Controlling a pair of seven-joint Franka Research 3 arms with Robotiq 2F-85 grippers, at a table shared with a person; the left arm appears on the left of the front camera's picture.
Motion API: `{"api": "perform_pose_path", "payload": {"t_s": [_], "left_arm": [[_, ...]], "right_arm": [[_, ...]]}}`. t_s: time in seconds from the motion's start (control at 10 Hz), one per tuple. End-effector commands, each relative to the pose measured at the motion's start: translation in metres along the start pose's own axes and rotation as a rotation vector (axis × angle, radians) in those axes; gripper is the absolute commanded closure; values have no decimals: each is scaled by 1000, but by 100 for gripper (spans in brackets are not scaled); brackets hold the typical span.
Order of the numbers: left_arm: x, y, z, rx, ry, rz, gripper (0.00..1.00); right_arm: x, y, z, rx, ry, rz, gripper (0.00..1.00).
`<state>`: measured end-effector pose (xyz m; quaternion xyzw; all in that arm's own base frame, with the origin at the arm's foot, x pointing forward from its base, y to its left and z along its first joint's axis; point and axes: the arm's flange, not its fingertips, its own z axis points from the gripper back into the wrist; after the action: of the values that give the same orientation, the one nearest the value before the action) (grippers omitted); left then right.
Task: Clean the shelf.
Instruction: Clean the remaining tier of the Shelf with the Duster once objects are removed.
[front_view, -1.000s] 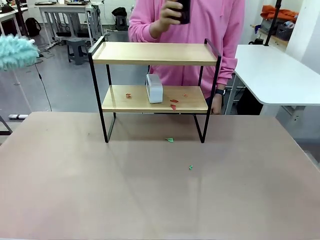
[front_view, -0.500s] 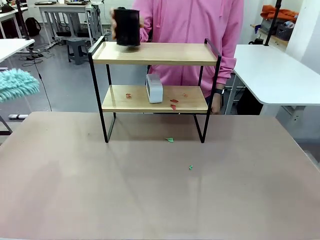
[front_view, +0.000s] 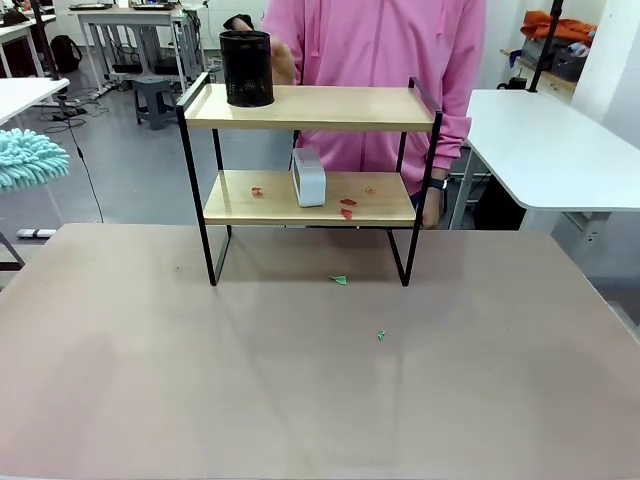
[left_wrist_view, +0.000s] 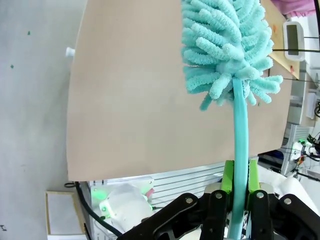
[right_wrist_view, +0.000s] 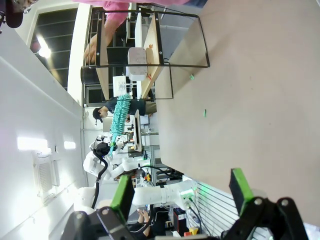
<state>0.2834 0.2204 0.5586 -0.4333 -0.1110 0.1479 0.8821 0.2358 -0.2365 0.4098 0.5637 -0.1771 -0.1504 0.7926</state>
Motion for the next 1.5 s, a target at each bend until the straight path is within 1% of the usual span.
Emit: {"api": "perform_pose_path", "payload": {"t_s": [0.0, 1.0, 1.1, 1.2, 1.4], "left_arm": [[1, -3, 0, -19, -3, -7, 100], [1, -3, 0, -19, -3, -7, 100], [1, 0, -1, 0, 4, -1, 88], [-15, -16, 3, -22, 30, -73, 88], [-54, -35, 35, -181, 25, -107, 88]], "right_arm": [[1, 1, 0, 13, -5, 30, 0], [1, 1, 0, 13, -5, 30, 0], [1, 1, 0, 13, -5, 30, 0], [1, 1, 0, 13, -5, 30, 0], [1, 1, 0, 13, -5, 30, 0]]}}
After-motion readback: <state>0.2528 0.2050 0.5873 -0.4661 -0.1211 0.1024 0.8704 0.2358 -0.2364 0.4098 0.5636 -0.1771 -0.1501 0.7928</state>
